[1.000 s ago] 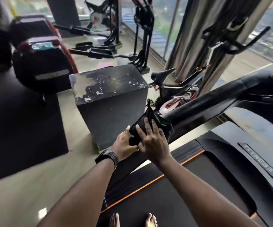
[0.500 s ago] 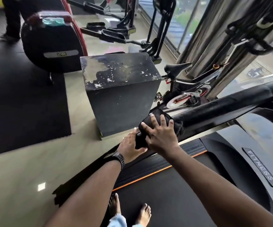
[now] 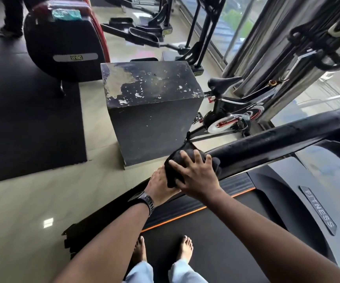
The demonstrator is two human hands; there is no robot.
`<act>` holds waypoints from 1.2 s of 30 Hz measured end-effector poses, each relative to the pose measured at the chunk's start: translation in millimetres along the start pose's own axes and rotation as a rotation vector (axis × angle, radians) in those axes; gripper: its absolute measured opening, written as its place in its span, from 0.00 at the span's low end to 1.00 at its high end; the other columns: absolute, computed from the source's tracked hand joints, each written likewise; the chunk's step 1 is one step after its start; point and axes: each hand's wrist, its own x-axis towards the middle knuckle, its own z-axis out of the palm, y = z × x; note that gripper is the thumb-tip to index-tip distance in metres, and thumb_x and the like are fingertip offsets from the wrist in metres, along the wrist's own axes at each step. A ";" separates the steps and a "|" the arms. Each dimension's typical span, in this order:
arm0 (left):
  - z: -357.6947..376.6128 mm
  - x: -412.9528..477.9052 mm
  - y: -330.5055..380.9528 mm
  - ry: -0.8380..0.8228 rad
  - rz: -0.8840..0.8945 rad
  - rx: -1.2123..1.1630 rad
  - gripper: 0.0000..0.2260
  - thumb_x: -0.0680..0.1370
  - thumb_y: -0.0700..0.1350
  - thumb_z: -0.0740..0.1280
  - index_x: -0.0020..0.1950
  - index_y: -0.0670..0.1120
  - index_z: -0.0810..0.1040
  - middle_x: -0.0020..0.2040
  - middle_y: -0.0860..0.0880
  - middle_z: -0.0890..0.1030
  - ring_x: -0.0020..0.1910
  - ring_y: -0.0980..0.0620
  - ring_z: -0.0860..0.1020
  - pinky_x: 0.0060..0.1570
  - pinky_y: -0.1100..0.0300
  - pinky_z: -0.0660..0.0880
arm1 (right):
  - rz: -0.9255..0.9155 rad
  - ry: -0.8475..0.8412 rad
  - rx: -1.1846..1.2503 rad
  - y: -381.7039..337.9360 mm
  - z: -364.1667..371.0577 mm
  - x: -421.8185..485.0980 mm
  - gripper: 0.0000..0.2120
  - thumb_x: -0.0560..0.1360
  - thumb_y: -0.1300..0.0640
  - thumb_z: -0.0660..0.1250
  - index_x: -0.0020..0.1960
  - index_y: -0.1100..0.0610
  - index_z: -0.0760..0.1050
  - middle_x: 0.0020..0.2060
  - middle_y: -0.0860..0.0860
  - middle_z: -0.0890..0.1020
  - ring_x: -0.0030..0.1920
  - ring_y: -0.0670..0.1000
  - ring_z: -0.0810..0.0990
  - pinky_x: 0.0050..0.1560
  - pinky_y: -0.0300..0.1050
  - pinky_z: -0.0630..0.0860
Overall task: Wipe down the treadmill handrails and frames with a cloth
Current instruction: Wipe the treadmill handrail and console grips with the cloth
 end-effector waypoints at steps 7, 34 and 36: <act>3.9 -2.2 1.6 0.018 -0.028 -0.003 0.46 0.72 0.60 0.73 0.79 0.41 0.54 0.75 0.43 0.65 0.74 0.44 0.63 0.75 0.52 0.57 | 0.091 -0.055 0.050 20.3 -30.5 33.3 0.24 0.76 0.36 0.59 0.68 0.43 0.74 0.65 0.55 0.75 0.65 0.63 0.71 0.61 0.64 0.67; 14.9 -9.1 -6.6 0.067 -0.116 -0.067 0.53 0.69 0.66 0.73 0.80 0.41 0.49 0.79 0.43 0.56 0.79 0.46 0.51 0.78 0.52 0.47 | 0.227 0.020 0.075 4.1 -12.7 30.9 0.22 0.75 0.39 0.57 0.62 0.48 0.79 0.62 0.56 0.78 0.64 0.65 0.72 0.62 0.68 0.66; 15.2 -12.1 -8.7 0.056 -0.127 -0.074 0.53 0.67 0.70 0.66 0.80 0.39 0.50 0.79 0.40 0.55 0.79 0.44 0.51 0.77 0.53 0.46 | 0.147 0.157 0.062 -14.2 8.0 8.7 0.23 0.73 0.40 0.61 0.64 0.47 0.78 0.65 0.58 0.77 0.65 0.67 0.73 0.61 0.70 0.65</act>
